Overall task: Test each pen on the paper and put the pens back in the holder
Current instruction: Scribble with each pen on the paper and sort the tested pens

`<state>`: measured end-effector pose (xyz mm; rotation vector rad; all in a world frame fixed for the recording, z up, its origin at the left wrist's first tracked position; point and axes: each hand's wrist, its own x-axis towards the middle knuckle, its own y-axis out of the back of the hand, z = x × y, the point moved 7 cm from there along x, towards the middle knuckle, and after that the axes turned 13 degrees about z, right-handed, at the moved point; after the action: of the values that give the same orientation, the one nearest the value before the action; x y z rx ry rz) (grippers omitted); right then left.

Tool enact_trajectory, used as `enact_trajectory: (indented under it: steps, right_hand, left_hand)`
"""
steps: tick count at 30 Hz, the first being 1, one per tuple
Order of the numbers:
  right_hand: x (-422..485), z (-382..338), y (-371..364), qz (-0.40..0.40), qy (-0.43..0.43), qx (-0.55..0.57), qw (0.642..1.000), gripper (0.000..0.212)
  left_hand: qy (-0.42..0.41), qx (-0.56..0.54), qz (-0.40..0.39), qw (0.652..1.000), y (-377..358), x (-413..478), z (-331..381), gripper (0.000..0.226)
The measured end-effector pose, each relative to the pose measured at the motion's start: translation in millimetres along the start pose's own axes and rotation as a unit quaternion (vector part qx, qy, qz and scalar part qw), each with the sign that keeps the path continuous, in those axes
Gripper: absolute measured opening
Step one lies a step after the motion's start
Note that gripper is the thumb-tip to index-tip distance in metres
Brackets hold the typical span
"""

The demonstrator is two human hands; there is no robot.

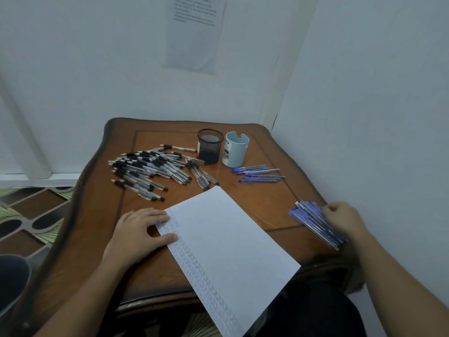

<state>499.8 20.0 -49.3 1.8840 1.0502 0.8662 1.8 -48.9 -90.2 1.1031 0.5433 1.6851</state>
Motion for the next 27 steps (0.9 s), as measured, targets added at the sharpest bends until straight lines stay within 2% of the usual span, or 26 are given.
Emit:
enact_trajectory:
  steps: [4, 8, 12, 17, 22, 25, 27]
  right_hand:
    - [5.3, -8.1, 6.1, 0.041, -0.006, -0.053, 0.998, 0.027]
    - [13.6, -43.7, 0.1, 0.091, 0.048, -0.074, 0.992, 0.020]
    - [9.6, -107.3, -40.9, 0.035, 0.154, -0.035, 0.987, 0.028]
    - [0.7, -172.6, -93.0, -0.043, 0.202, -0.024, 0.978, 0.037]
    - [-1.9, -185.9, -106.7, -0.034, 0.187, -0.054, 0.980, 0.020]
    - [-12.5, -191.3, -100.0, -0.010, 0.241, -0.067, 0.968, 0.018]
    - [-22.3, -200.4, -94.0, -0.015, 0.267, -0.015, 0.963, 0.022]
  left_hand:
    - [0.002, 0.001, -0.001, 1.000, -1.0, -0.3, -1.6, 0.094]
    - [0.002, -0.003, 0.001, 1.000, -0.2, -0.1, -1.7, 0.090]
    - [0.000, 0.001, 0.002, 1.000, 0.4, 1.2, -0.8, 0.090]
    - [0.003, 0.000, -0.006, 1.000, 0.9, -0.5, 1.0, 0.091]
    - [0.002, 0.001, -0.003, 1.000, 1.7, -0.5, 0.7, 0.093]
    - [0.004, 0.003, -0.007, 1.000, 1.4, -0.7, 1.3, 0.096]
    - [0.005, 0.005, -0.012, 1.000, 1.5, -0.4, 1.4, 0.098]
